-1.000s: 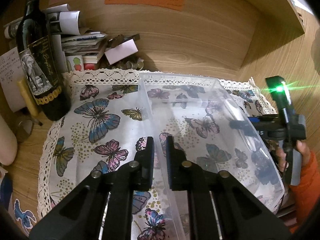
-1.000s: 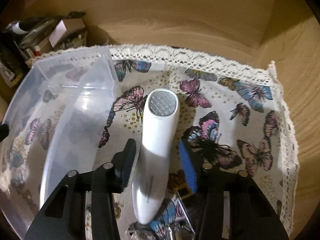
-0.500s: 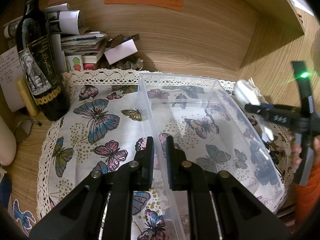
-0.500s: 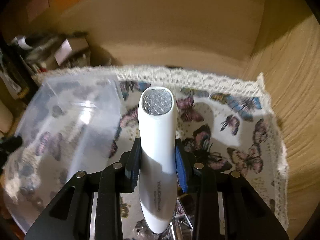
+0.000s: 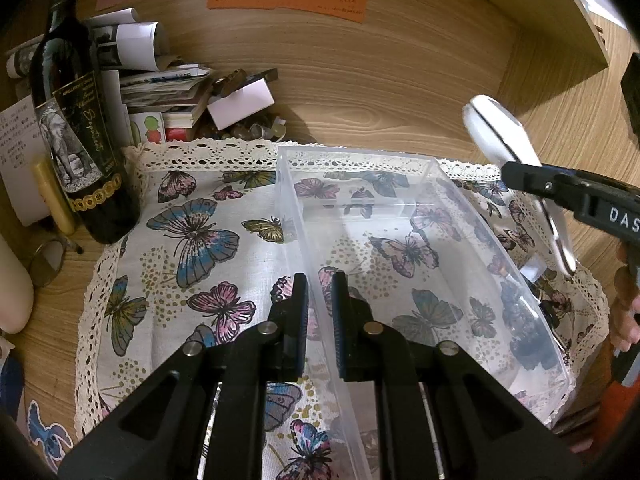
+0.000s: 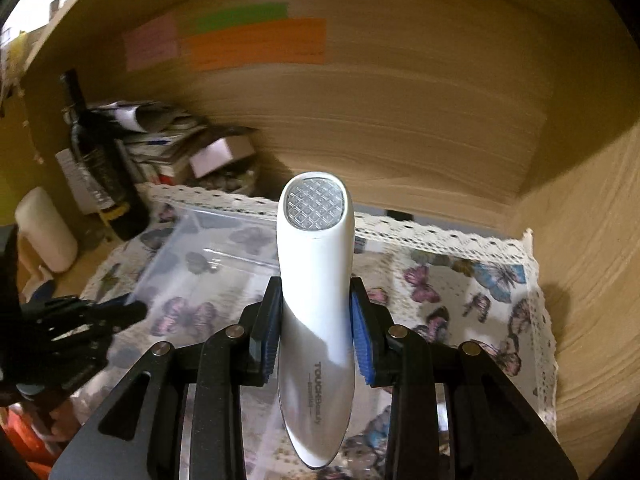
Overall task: Organize rigid objects
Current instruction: 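Carry the white device into the clear box and open the right tool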
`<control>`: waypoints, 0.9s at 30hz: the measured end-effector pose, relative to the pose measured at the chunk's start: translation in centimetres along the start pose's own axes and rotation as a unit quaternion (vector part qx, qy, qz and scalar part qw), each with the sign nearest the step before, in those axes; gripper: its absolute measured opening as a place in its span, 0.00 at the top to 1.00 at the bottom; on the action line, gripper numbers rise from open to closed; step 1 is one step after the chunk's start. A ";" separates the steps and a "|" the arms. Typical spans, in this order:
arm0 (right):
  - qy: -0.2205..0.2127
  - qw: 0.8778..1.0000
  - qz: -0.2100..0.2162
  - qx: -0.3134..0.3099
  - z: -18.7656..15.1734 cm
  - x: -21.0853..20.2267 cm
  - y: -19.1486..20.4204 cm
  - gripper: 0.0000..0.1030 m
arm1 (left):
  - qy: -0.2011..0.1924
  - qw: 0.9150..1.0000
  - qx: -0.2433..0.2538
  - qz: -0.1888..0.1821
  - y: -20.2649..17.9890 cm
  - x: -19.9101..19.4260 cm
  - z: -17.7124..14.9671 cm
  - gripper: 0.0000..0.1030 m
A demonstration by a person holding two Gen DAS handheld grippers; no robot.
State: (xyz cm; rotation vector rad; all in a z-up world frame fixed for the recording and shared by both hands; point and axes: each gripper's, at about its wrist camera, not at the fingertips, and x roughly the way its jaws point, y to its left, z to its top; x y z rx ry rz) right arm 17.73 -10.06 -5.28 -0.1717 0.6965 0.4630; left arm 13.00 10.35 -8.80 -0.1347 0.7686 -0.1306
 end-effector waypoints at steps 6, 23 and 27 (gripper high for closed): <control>0.021 0.999 0.017 -0.018 -0.1 1.8 2.1 0.72 | -0.001 1.000 0.000 -0.002 0.0 0.0 -0.1 0.89; 0.136 0.988 0.020 -0.071 -0.8 8.2 4.1 0.72 | -0.004 1.000 0.001 -0.009 0.1 0.0 0.0 0.89; 0.142 0.987 0.016 -0.079 -0.9 8.6 4.3 0.71 | -0.003 1.000 0.000 -0.011 0.2 0.1 0.0 0.89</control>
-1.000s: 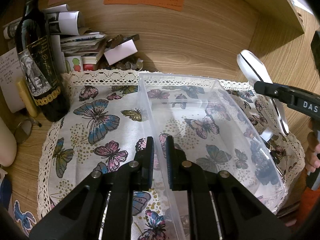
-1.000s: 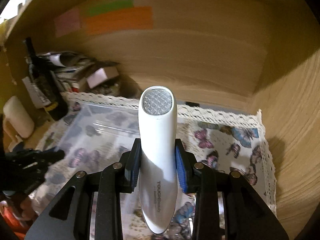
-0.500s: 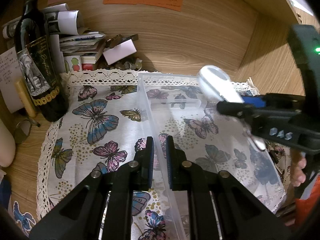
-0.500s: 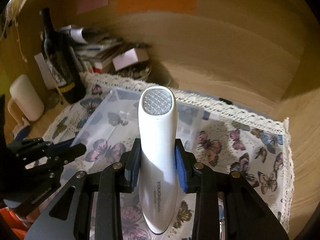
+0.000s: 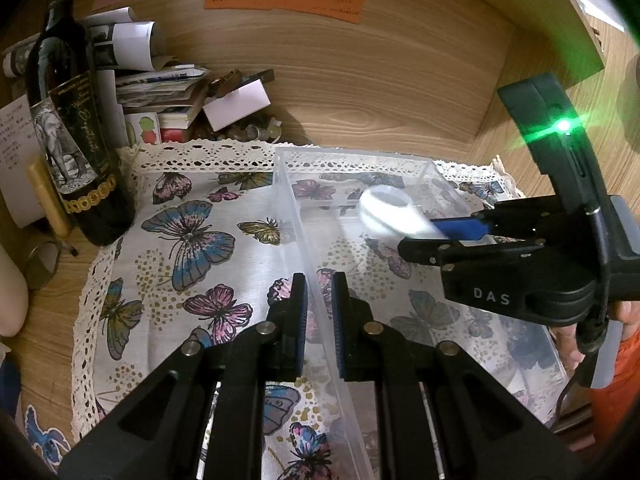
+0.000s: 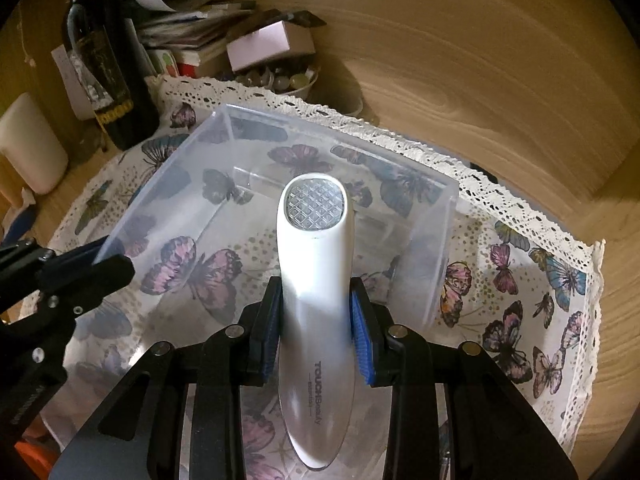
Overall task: Organize rigid objects
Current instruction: 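Carry the white device into the clear box and open the right tool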
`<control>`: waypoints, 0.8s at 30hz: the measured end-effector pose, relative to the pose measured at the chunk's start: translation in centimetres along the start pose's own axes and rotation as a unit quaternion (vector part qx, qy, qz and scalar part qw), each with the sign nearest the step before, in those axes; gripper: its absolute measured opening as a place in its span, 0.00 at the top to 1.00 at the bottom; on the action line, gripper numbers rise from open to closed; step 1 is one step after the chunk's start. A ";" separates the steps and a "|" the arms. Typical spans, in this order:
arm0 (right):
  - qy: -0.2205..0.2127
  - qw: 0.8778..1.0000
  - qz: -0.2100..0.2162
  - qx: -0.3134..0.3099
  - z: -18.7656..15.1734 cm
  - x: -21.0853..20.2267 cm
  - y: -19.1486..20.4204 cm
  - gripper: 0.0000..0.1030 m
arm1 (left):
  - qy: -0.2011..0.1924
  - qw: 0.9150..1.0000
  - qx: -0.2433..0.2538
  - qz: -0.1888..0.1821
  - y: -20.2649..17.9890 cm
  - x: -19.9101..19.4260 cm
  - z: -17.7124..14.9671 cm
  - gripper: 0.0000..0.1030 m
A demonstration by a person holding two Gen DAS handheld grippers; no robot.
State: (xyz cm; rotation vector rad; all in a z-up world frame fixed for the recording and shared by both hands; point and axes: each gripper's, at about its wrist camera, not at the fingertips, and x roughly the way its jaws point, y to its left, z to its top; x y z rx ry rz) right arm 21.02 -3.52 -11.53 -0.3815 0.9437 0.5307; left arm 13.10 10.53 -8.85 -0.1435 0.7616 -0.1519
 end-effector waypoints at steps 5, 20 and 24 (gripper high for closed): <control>-0.025 1.000 -0.008 0.000 0.1 -1.2 -0.2 0.71 | 0.004 1.000 0.000 0.001 -0.1 0.3 0.1 0.89; -0.126 0.987 -0.059 0.076 -3.4 -9.2 -5.6 0.57 | 0.007 1.000 0.011 0.020 -0.5 -0.1 0.0 0.89; -0.131 0.981 -0.094 0.104 -5.5 -10.3 -7.9 0.56 | 0.011 1.000 0.014 0.024 -0.7 -0.2 -0.2 0.89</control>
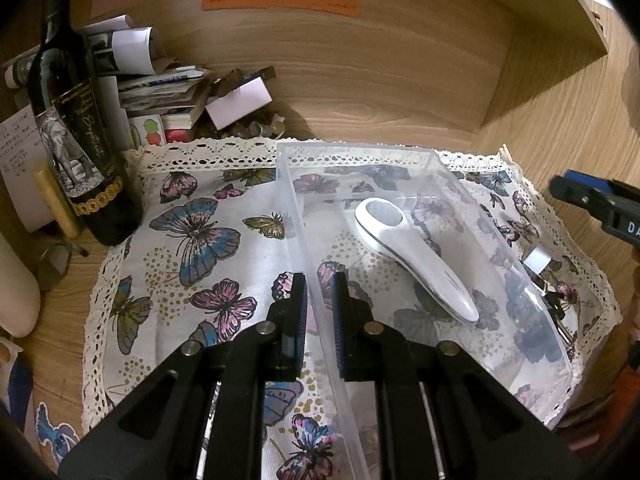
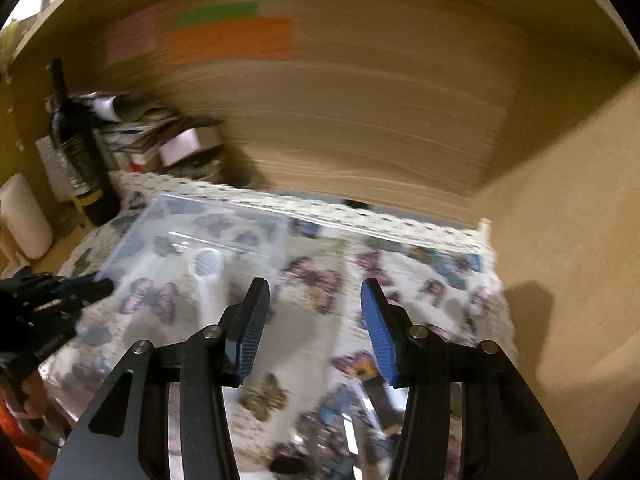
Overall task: Organize rigid objects
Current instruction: 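Carry the white device into the clear box and open the right tool, then grasp the black-and-gold bottle with the right tool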
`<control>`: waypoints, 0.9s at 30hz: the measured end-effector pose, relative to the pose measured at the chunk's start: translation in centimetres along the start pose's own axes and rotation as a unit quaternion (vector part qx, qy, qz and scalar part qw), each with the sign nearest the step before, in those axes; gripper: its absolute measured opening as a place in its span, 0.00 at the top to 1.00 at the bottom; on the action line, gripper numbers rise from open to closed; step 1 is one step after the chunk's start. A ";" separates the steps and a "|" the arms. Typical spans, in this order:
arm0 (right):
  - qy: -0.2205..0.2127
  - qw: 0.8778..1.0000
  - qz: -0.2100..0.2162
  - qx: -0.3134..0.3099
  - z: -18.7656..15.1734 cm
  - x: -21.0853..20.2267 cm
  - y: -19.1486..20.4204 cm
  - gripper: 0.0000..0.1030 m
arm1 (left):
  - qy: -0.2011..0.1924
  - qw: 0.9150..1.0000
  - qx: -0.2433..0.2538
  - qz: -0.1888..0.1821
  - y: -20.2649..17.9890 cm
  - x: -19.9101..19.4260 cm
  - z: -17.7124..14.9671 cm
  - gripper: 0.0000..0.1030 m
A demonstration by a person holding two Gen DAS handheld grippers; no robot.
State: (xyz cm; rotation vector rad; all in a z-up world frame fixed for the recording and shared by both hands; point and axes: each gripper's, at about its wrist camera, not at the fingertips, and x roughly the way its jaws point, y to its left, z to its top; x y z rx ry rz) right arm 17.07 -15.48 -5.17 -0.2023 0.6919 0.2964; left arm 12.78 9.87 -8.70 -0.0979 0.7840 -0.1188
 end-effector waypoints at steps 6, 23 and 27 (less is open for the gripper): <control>0.024 0.998 -0.037 0.034 -3.0 -0.1 -3.1 0.54 | 0.004 1.000 -0.001 0.006 -0.2 0.1 0.1 0.89; 0.107 0.993 -0.006 0.046 -7.6 5.0 -4.2 0.53 | 0.010 1.000 -0.001 0.017 -0.5 0.3 0.1 0.89; 0.115 0.993 -0.004 0.037 -7.4 5.8 -3.7 0.53 | 0.010 1.000 0.000 0.017 -0.5 0.4 0.1 0.89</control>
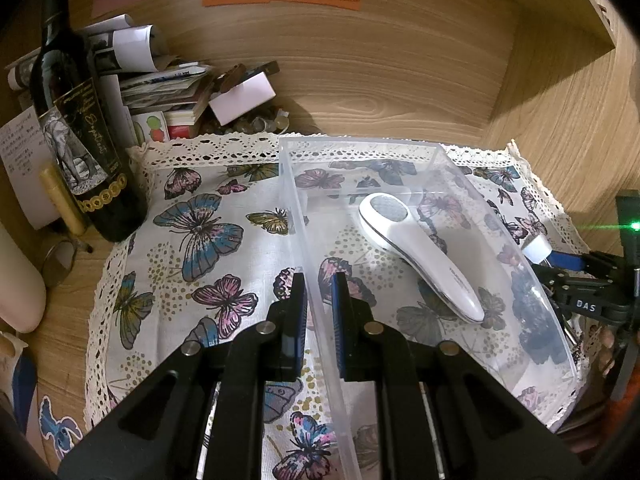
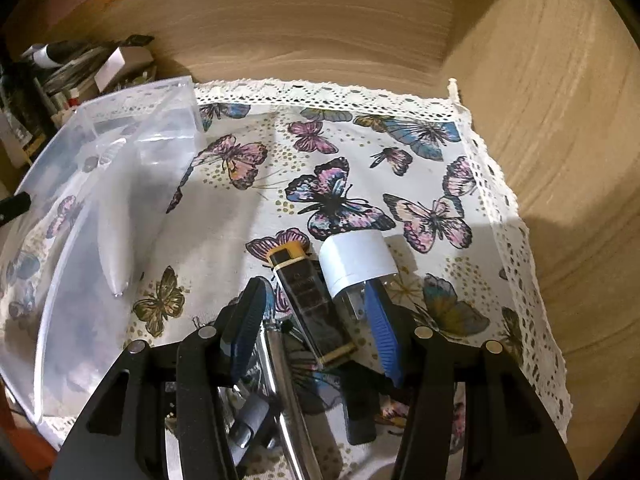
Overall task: Organize rigid objects
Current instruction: 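Grasp the black-and-gold bottle with the right tool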
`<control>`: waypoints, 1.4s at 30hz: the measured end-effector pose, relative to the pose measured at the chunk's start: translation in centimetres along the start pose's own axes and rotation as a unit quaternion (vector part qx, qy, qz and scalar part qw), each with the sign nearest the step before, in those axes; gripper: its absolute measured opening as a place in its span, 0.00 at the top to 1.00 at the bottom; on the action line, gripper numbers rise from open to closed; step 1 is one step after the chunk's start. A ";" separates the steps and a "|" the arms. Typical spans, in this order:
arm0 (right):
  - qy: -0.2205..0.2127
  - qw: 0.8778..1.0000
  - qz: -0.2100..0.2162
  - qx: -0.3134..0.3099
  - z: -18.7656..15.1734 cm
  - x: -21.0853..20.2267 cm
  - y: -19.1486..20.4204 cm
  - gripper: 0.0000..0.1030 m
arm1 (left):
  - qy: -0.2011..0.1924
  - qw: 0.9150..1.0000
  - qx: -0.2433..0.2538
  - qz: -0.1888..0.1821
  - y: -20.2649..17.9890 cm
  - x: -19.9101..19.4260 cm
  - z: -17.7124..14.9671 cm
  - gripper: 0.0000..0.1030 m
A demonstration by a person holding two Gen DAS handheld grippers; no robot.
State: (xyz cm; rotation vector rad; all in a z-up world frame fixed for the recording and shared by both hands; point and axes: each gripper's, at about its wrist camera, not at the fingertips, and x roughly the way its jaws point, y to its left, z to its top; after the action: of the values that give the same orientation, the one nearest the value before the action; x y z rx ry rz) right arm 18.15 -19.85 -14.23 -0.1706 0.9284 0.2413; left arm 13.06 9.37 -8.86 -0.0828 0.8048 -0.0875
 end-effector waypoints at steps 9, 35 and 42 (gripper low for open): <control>-0.016 1.000 0.010 0.004 -0.5 -2.2 -0.1 0.54 | 0.003 1.000 0.000 -0.001 -0.2 0.3 -0.1 0.89; -0.021 0.999 0.026 0.004 1.5 -0.9 0.3 0.79 | 0.003 1.000 -0.001 -0.001 -0.2 0.3 -0.1 0.89; -0.078 0.996 0.038 -0.007 3.5 -4.2 2.1 0.79 | 0.003 1.000 -0.001 -0.002 -0.5 0.4 0.0 0.89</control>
State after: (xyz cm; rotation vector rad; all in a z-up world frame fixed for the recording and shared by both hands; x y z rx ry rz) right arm 17.81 -17.51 -8.85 -0.1286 0.7796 0.3268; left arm 13.30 8.80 -9.08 -0.0859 0.8100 -0.0917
